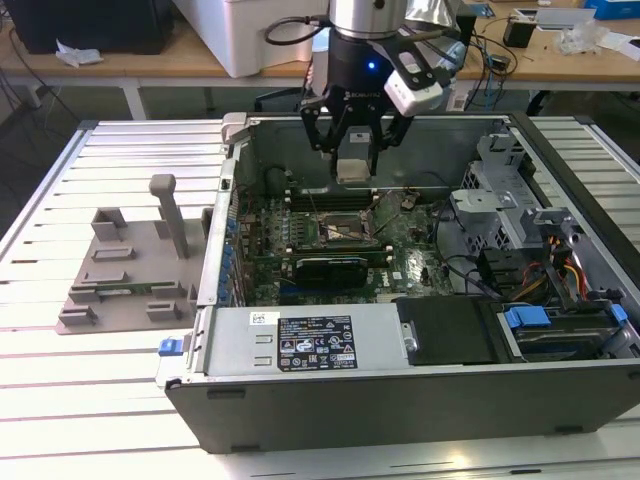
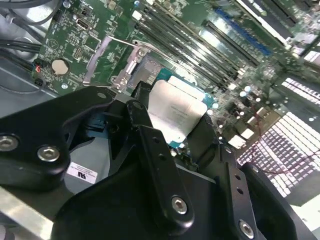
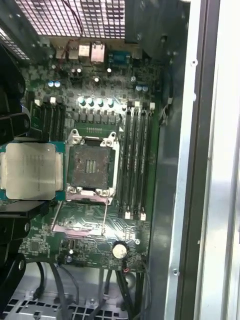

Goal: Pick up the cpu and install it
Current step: 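Pick up the cpu and move it towards the insertion slot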

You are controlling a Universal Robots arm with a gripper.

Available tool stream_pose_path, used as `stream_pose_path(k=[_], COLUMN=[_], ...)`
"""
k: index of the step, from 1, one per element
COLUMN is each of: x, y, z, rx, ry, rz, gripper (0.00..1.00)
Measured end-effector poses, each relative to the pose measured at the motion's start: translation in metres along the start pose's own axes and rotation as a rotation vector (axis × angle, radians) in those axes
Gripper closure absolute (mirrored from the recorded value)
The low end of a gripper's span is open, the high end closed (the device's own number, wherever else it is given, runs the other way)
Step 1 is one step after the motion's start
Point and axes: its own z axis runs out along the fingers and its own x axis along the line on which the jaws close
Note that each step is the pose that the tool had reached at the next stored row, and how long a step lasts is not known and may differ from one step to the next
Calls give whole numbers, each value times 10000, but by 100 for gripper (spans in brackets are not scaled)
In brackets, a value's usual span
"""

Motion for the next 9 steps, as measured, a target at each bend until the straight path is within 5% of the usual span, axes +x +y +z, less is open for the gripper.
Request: stream_pose_path(k=[9], x=[-50], y=[80], z=[211], rx=[-1], ry=[13], rz=[17], gripper=[45])
